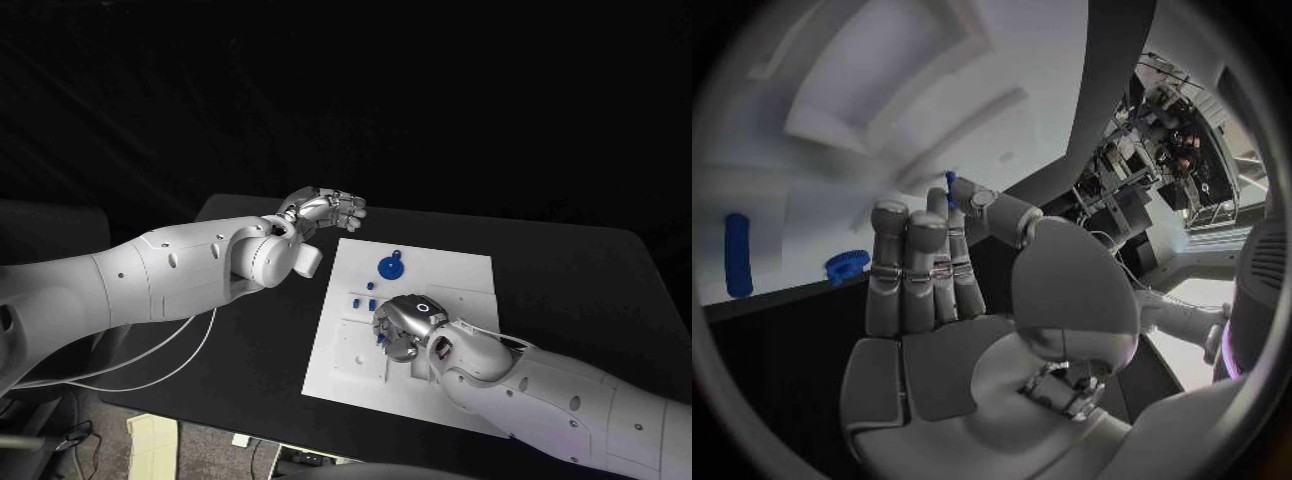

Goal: Assemble the parts on the task board

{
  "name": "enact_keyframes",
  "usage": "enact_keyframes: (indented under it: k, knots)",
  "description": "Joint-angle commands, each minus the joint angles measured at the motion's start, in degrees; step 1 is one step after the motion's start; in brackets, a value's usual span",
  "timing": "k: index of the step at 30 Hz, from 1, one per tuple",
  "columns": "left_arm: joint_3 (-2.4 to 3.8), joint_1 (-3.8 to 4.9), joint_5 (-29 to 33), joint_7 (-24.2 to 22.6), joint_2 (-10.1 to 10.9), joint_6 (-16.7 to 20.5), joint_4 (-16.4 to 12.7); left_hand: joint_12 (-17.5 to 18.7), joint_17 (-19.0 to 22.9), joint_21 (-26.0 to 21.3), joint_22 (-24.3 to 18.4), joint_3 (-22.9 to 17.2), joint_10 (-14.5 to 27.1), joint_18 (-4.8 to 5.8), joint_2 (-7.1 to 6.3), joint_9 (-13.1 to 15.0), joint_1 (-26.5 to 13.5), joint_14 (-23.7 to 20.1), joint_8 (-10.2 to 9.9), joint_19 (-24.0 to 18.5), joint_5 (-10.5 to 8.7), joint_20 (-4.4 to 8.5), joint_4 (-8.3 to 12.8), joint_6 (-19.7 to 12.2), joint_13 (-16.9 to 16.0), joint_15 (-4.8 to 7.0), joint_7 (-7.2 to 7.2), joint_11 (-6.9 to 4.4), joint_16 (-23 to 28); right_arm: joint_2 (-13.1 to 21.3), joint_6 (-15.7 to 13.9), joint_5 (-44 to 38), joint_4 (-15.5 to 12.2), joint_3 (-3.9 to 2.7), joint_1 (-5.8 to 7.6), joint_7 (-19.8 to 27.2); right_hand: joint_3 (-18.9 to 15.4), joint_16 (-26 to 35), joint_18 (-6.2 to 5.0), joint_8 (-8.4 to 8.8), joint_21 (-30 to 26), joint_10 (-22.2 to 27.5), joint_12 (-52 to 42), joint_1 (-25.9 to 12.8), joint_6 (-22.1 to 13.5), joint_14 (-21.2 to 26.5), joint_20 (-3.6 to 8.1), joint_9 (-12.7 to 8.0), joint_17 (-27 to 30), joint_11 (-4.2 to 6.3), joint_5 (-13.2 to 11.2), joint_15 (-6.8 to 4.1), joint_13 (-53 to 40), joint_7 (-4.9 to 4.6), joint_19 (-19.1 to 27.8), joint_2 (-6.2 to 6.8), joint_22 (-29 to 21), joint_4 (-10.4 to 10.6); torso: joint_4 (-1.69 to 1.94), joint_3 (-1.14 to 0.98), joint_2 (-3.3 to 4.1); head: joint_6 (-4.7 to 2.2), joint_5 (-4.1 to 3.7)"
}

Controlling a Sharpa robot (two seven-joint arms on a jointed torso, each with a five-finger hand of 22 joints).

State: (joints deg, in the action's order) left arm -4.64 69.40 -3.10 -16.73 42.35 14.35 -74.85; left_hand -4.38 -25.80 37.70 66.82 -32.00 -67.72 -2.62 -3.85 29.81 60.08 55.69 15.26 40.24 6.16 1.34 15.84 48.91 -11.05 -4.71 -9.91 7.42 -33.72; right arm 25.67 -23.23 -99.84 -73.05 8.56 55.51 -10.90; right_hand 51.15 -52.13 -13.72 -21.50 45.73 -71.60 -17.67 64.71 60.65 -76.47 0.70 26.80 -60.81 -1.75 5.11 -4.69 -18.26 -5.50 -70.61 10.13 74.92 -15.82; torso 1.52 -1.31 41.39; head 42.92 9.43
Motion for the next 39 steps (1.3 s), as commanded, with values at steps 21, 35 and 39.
enact_keyframes:
  k: [21,35,39]
  knots:
    - [0.05,0.10,0.29,-0.08,-0.34,-0.20,0.08,-0.14,-0.31,-0.40,0.09,0.14,0.33,-0.44,-0.24,-0.07,-0.50,0.49,0.32,0.23,-0.19,-0.25,-0.50,-0.40,0.04,0.08,-0.07,-0.21,0.52,-0.22,1.28,-0.37,-0.09,0.17,-0.27,0.05,0.17,-0.32,-1.28,-0.06,0.39,-0.37,0.49,-0.31,0.42,0.34,0.52,0.11,-0.04,-0.04,0.42,0.14,-0.15,-0.01,-0.02,0.00,1.22,-0.25,-0.07,-0.01,-0.02,0.45,0.22]
    - [0.05,0.10,0.28,-0.21,-0.37,0.03,0.11,-0.15,-0.40,-0.43,0.10,0.13,0.34,-0.45,-0.26,-0.08,-0.51,0.51,0.34,0.24,-0.20,-0.25,-0.55,-0.42,0.04,0.08,-0.07,-0.21,0.62,-0.21,1.37,-0.34,-0.10,0.20,-0.27,-0.01,0.17,-0.33,-1.28,-0.04,0.41,-0.39,0.53,-0.33,0.42,0.34,0.53,0.13,-0.04,-0.04,0.45,0.14,-0.18,-0.01,-0.01,-0.05,1.21,-0.29,-0.04,0.05,-0.04,0.45,0.22]
    - [0.05,0.10,0.28,-0.12,-0.35,-0.01,0.12,-0.15,-0.43,-0.44,0.10,0.13,0.34,-0.45,-0.26,-0.08,-0.50,0.52,0.34,0.24,-0.20,-0.25,-0.56,-0.42,0.04,0.08,-0.06,-0.21,0.64,-0.24,1.54,-0.35,-0.04,0.23,-0.27,-0.05,0.17,-0.33,-1.28,-0.04,0.42,-0.39,0.55,-0.34,0.43,0.34,0.54,0.14,-0.04,-0.04,0.46,0.14,-0.18,-0.01,0.00,-0.06,1.21,-0.30,-0.05,0.04,-0.02,0.49,0.25]
